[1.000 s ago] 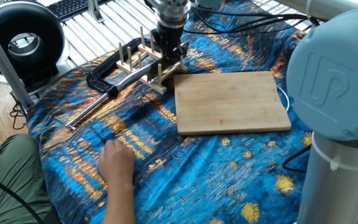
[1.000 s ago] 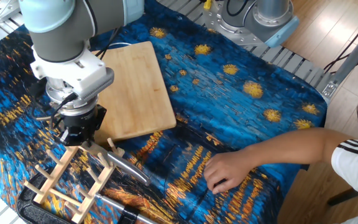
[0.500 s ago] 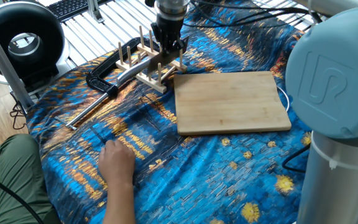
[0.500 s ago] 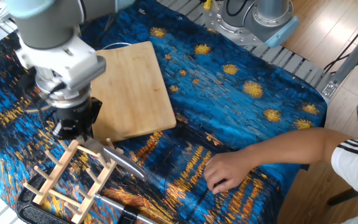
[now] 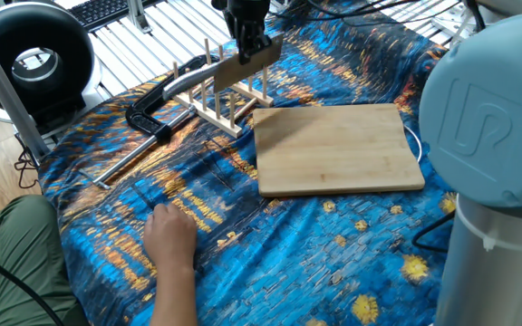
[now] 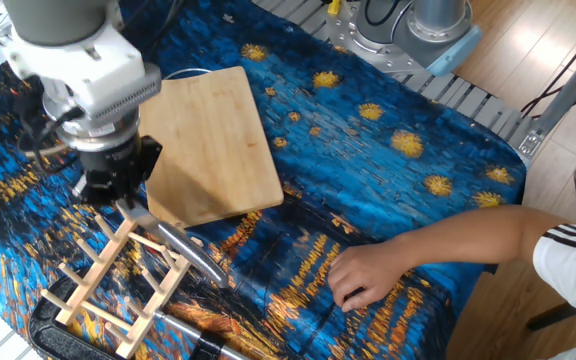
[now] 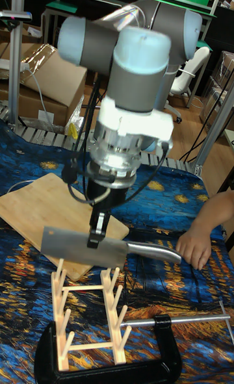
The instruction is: Put the knife on the cutting board
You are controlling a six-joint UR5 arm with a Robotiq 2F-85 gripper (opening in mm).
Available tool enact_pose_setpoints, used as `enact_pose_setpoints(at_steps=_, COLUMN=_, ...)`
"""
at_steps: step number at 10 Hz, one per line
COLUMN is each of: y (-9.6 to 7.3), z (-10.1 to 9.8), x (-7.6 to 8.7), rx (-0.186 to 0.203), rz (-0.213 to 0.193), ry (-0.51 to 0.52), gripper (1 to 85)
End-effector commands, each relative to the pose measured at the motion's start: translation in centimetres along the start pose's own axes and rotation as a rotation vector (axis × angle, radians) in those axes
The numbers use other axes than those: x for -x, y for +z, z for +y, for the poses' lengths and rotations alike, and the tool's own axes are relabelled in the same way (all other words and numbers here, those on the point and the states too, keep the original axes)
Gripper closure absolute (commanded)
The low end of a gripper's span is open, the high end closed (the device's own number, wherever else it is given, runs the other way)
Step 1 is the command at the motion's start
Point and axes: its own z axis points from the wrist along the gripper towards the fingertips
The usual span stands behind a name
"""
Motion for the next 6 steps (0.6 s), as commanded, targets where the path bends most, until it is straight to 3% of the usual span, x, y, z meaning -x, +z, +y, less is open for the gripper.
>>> enact_pose_setpoints(at_steps=1, y=-3.0, z=0.8, x=-0.4, rx=0.006, rz=0.040, ry=0.109, gripper=84.7)
enact_pose_setpoints(at_steps=3, y=-4.3, z=1.7, x=-1.1, rx=-0.005, rz=0.065, ry=0.203, gripper=84.7)
enact_pose_setpoints(at_steps=5, y=-5.4, z=2.7, x=-3.6, rx=-0.043, rz=0.120, ry=0.376, gripper=84.7)
enact_pose_setpoints(at_steps=6, y=-5.3, z=3.7, x=-4.6, rx=-0.045, rz=0.126, ry=0.488, gripper=84.7)
